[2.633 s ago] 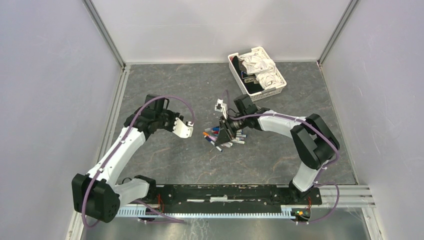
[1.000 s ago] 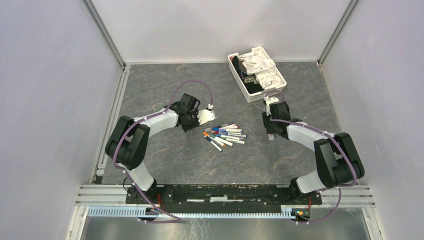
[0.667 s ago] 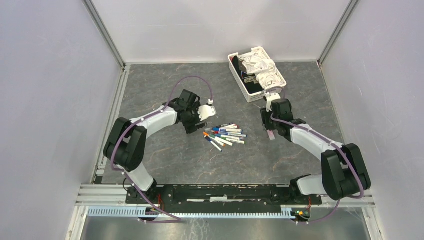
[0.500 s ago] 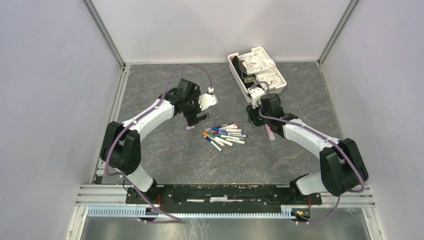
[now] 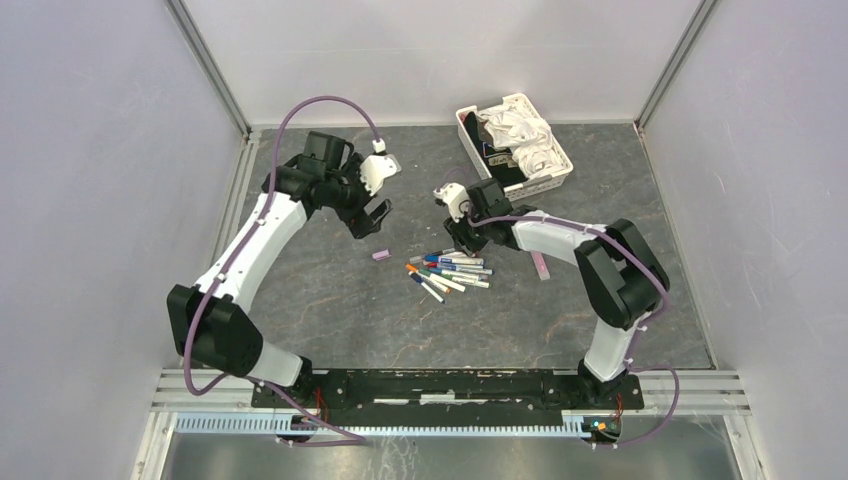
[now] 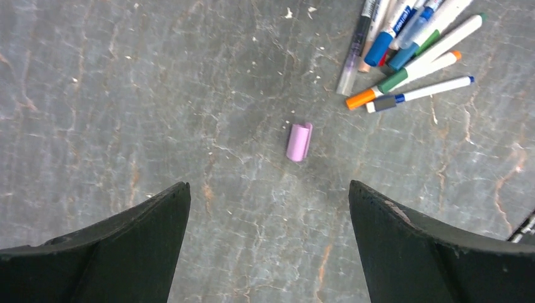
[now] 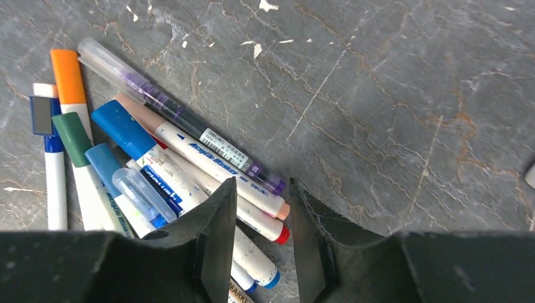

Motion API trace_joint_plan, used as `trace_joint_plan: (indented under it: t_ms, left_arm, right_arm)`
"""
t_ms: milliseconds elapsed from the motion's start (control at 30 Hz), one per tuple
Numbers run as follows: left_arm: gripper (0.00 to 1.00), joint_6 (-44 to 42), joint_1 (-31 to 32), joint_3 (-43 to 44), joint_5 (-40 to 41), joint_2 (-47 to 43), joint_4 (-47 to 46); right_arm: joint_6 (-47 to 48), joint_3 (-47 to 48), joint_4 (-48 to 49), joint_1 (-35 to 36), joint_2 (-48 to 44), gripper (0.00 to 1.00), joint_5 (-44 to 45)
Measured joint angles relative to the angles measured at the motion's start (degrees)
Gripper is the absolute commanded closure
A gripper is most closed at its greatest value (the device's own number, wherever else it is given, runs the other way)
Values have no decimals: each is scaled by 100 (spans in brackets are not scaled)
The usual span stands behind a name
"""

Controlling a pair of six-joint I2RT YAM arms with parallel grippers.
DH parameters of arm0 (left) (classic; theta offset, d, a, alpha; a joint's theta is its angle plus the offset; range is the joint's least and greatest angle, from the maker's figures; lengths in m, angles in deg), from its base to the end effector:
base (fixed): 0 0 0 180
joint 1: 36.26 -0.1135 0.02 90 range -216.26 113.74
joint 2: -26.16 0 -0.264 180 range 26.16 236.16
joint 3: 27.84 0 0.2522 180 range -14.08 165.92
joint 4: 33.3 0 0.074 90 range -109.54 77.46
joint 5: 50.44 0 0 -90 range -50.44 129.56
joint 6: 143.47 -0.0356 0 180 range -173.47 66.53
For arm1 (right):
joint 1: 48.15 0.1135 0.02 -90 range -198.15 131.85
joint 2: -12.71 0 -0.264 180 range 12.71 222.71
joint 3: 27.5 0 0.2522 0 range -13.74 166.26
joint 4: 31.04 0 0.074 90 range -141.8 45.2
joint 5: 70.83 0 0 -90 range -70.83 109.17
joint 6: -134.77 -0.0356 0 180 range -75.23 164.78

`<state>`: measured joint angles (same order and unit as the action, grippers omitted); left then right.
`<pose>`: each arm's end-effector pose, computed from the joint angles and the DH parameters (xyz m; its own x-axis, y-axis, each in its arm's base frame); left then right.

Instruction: Open the pen caps

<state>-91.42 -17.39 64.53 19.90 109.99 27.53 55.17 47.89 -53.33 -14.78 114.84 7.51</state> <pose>0.2864 -0.1106 0.3284 -0.2833 0.7088 -0.6460 0.8541 0.4928 0.1663 0.3068 0.2107 0.1759 -0.5030 -0.5430 -0.6724 -0.7525 0.6578 0.0317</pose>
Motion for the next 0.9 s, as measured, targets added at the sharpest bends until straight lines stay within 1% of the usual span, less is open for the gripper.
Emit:
trace_joint_plan:
  t_ms: [133, 300, 500, 667, 733, 900]
  left_arm:
    - [0, 46, -120, -15, -199, -22, 295]
    - [0, 83, -184, -28, -352, -22, 487]
    - [0, 85, -192, -61, -422, -22, 544]
    - [0, 85, -192, -81, -496, -39, 592]
    - [0, 85, -192, -81, -511, -61, 621]
    - [0, 85, -192, -79, -632, -138, 693]
  right_arm:
    - [153, 179, -179, 66, 286, 60, -81]
    - [216, 155, -249, 179, 293, 62, -146]
    - [243, -33, -76, 227, 205, 62, -175]
    - [247, -400, -28, 319, 22, 60, -181]
    - [256, -409, -70, 348, 0, 58, -181]
    - [302, -227, -330, 365, 2, 58, -157]
